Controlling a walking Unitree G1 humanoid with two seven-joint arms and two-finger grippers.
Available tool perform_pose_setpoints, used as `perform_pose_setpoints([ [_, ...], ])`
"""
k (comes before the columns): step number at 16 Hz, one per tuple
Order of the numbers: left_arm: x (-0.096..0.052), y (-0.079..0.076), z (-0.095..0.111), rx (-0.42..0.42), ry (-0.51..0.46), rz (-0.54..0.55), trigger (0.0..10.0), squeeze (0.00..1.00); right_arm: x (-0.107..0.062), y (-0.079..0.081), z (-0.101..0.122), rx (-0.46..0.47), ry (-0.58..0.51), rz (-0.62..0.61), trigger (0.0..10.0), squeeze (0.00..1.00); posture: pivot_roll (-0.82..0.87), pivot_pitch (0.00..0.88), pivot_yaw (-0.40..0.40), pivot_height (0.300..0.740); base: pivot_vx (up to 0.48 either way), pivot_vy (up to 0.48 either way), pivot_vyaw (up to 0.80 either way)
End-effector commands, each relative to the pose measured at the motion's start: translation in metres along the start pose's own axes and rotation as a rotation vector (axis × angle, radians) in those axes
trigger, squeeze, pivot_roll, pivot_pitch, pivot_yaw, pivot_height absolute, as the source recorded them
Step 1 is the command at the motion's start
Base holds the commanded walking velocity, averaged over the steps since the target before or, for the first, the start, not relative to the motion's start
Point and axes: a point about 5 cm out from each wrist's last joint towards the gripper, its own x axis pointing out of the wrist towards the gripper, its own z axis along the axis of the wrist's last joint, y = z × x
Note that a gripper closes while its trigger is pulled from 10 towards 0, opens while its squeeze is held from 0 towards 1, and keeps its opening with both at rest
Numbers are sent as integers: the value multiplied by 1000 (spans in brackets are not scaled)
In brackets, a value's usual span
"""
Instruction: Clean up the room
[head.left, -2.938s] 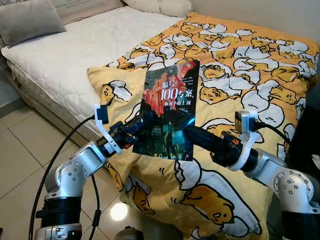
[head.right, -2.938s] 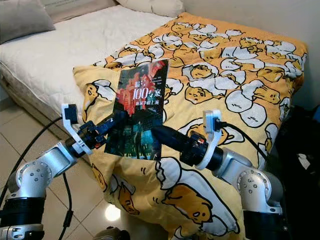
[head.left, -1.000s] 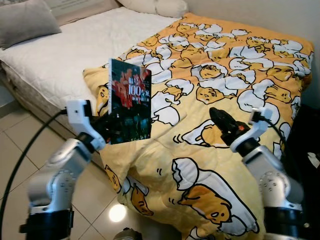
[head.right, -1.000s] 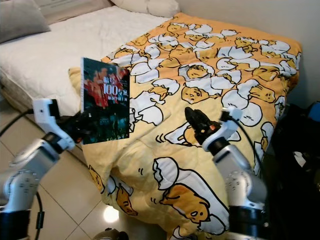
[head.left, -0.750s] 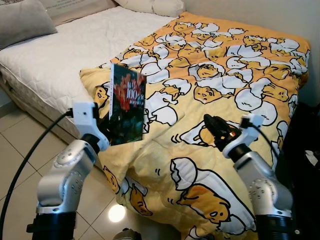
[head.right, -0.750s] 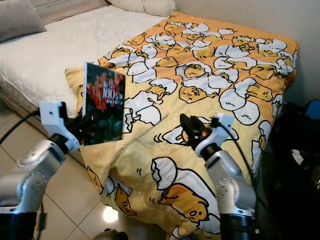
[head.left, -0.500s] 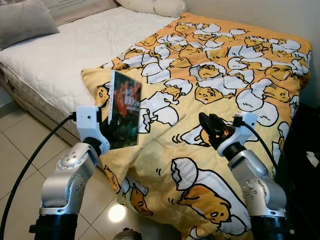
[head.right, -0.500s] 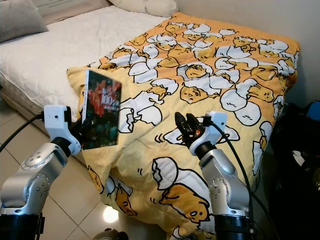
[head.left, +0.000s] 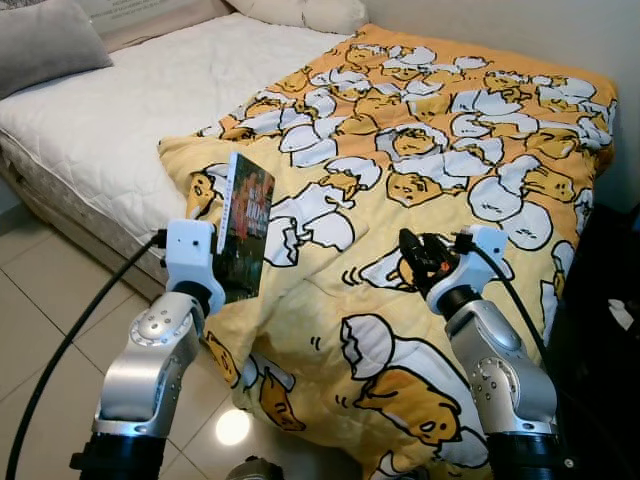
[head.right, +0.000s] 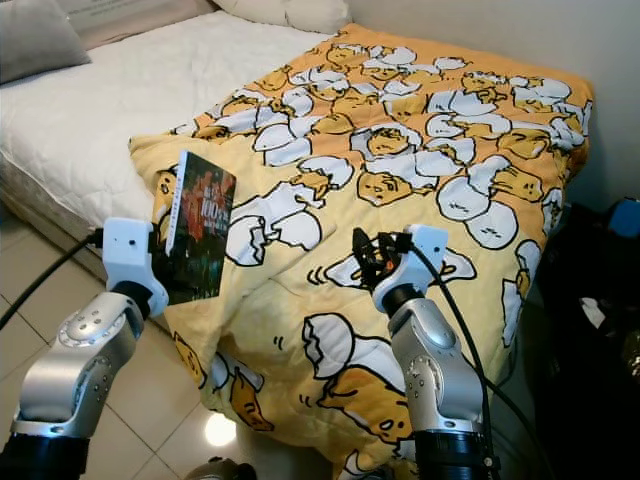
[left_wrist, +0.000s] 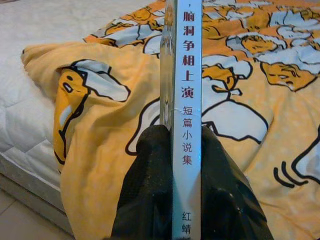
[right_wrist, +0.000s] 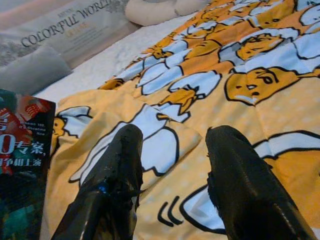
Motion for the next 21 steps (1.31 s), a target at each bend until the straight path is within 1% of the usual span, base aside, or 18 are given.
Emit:
perform_pose_setpoints([
  [1, -2, -1, 12, 31, -58, 1, 10000, 0, 0, 1, -2, -2, 0, -6, 10000, 0, -74, 0, 46, 740, 0, 480, -519],
  [3, -4, 0, 10, 59, -57, 12, 10000, 0, -1, -2, -6, 18, 19, -32, 10000, 0, -61, 0, 37, 740, 0, 480, -522],
  [7, -7, 6, 7, 86, -43, 23, 10000, 0, -1, -4, -8, 23, 39, -51, 10000, 0, -55, 0, 28, 740, 0, 480, -567],
  [10, -8, 9, 8, 81, -41, 35, 10000, 0, -2, -5, -9, 27, 43, -64, 10000, 0, -60, 0, 30, 740, 0, 480, -656],
  [14, -8, 6, 4, 84, -28, 25, 10000, 0, -2, -9, -8, 4, 34, -88, 10000, 0, -56, 0, 30, 740, 0, 480, -673],
  [21, -9, 7, 3, 81, -30, 37, 10000, 0, 1, -6, -7, -29, 21, -87, 10000, 0, -64, 0, 28, 740, 0, 480, -710],
])
